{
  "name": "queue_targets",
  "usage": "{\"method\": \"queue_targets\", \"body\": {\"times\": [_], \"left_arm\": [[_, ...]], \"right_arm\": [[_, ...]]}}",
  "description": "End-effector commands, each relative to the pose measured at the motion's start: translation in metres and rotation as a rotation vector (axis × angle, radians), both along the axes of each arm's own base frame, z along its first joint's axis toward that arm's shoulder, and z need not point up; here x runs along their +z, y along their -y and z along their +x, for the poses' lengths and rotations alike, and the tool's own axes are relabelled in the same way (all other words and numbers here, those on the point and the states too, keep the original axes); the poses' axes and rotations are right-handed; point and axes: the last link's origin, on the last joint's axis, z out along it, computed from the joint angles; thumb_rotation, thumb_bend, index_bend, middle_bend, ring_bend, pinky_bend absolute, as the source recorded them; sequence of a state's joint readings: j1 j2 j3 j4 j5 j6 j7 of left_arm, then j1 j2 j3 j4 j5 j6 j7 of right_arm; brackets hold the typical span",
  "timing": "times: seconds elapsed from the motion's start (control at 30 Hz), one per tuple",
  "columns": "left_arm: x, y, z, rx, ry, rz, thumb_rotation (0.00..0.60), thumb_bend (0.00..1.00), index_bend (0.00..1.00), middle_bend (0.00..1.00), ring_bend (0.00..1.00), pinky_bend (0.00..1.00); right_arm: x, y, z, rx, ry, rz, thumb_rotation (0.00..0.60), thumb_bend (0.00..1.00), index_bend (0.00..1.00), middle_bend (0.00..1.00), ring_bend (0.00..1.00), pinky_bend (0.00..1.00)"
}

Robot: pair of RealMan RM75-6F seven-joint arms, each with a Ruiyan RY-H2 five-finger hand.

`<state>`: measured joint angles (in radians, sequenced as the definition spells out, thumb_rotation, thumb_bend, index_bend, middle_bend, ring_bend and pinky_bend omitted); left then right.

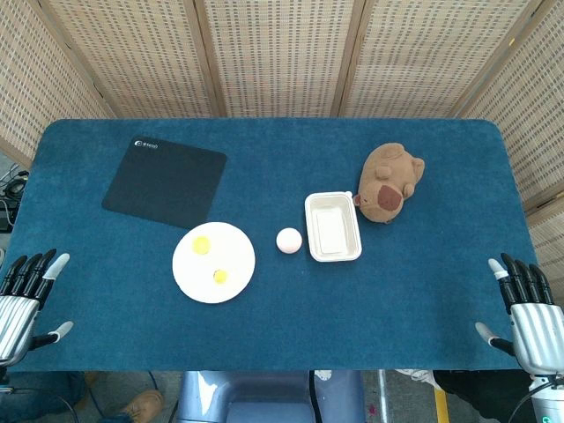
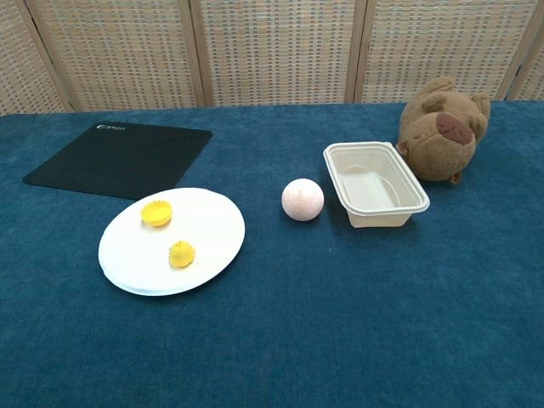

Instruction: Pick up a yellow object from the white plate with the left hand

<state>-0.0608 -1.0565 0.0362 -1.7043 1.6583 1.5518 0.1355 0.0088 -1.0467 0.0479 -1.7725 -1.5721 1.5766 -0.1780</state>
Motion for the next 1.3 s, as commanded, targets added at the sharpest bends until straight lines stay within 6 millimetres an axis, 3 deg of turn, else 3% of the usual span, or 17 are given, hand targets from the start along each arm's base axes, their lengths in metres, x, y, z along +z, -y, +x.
{"method": "queue_targets", "body": {"times": [0.03,0.3,0.5,0.7,0.93,1.13,1.3], "left_arm": [[0.000,0.000,0.000,0.002,-0.002,-0.003,0.600,0.08,0.00,0.00,0.00,0.00],[-0.006,-0.010,0.006,-0.010,-0.014,-0.029,0.600,0.07,0.00,0.00,0.00,0.00],[-0.029,-0.056,0.039,-0.070,-0.096,-0.137,0.600,0.06,0.01,0.00,0.00,0.00],[-0.076,-0.116,0.089,-0.200,-0.197,-0.264,0.600,0.09,0.17,0.00,0.00,0.00],[-0.137,-0.160,0.122,-0.245,-0.222,-0.376,0.600,0.20,0.28,0.00,0.00,0.00],[-0.172,-0.171,0.135,-0.254,-0.261,-0.439,0.600,0.23,0.34,0.00,0.00,0.00],[-0.190,-0.173,0.138,-0.256,-0.301,-0.463,0.600,0.23,0.37,0.00,0.00,0.00]], "right_arm": [[0.000,0.000,-0.001,-0.004,0.002,-0.001,0.600,0.00,0.01,0.00,0.00,0.00],[0.003,0.002,-0.003,-0.018,0.010,-0.016,0.600,0.00,0.01,0.00,0.00,0.00],[0.002,0.005,-0.004,-0.025,0.020,-0.017,0.600,0.00,0.01,0.00,0.00,0.00],[-0.001,0.012,-0.010,-0.056,0.009,-0.013,0.600,0.00,0.01,0.00,0.00,0.00],[-0.003,0.019,-0.018,-0.097,-0.004,-0.013,0.600,0.00,0.01,0.00,0.00,0.00],[-0.005,0.023,-0.023,-0.123,-0.008,-0.007,0.600,0.00,0.01,0.00,0.00,0.00],[-0.005,0.025,-0.026,-0.134,-0.010,-0.007,0.600,0.00,0.02,0.00,0.00,0.00]]}}
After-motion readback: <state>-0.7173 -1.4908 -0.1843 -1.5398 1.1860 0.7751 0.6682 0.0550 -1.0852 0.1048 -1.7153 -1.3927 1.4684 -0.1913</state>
